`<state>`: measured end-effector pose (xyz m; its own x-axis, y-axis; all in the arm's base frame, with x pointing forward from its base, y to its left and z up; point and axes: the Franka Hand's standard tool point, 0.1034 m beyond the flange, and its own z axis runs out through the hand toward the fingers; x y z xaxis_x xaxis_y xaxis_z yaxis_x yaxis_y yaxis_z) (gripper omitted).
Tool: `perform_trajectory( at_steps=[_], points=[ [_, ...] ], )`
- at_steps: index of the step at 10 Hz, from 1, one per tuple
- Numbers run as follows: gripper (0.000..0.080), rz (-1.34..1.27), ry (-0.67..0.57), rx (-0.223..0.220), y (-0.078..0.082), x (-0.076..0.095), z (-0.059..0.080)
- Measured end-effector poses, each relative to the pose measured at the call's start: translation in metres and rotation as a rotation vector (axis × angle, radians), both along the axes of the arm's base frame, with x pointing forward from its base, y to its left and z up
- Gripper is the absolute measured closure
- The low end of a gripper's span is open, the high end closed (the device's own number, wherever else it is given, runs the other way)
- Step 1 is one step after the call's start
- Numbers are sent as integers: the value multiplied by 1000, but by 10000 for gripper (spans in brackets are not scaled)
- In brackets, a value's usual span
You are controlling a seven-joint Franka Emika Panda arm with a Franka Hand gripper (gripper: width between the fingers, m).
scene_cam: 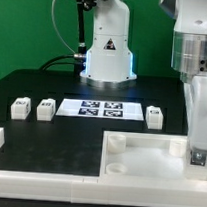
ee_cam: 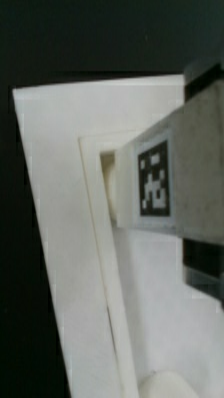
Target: Assemble one leg
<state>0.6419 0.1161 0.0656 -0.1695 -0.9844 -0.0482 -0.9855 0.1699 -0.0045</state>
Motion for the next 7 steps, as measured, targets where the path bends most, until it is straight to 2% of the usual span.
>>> perform_trajectory(
  at_steps=[1,2,3,4,5,7],
  points=[
    [509,1,0,0,0,0,0],
    [297,53,-2,-1,0,0,0],
    [297,106,-7,-5,0,0,0],
    [181,307,-29,-12,1,0,4],
    [181,480,-52,-29,2,2,7],
    [156,677,-56,-36,-1,2,5]
  ],
)
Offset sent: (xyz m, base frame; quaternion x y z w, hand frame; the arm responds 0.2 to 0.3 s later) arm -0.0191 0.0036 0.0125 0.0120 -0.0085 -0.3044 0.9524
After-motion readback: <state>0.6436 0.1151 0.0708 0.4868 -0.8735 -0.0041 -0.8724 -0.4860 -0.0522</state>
